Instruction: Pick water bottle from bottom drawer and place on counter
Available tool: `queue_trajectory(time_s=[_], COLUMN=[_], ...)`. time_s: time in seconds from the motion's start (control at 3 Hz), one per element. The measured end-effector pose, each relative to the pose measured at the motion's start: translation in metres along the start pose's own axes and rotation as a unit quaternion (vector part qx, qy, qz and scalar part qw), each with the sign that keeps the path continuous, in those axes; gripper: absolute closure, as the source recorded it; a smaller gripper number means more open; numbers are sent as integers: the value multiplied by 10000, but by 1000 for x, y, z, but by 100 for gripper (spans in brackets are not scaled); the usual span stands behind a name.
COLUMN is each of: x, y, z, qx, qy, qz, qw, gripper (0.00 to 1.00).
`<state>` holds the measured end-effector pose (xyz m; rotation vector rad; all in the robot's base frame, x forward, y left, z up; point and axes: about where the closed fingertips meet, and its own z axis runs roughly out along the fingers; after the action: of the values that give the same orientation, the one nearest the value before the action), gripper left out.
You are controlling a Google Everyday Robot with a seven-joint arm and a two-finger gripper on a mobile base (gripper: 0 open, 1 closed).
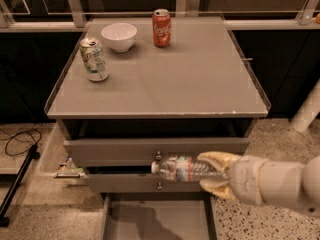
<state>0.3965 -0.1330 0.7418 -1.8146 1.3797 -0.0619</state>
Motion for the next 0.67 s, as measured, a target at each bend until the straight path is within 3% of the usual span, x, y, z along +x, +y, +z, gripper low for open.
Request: queue_trajectory(time_s=[0.33, 0.67], x=[-24, -39], y=[-65, -112], z=[-61, -106], qx=[296, 705], qy=[-20, -55], qz=[-15, -128], qw=[9996, 9974], gripper=[100, 100])
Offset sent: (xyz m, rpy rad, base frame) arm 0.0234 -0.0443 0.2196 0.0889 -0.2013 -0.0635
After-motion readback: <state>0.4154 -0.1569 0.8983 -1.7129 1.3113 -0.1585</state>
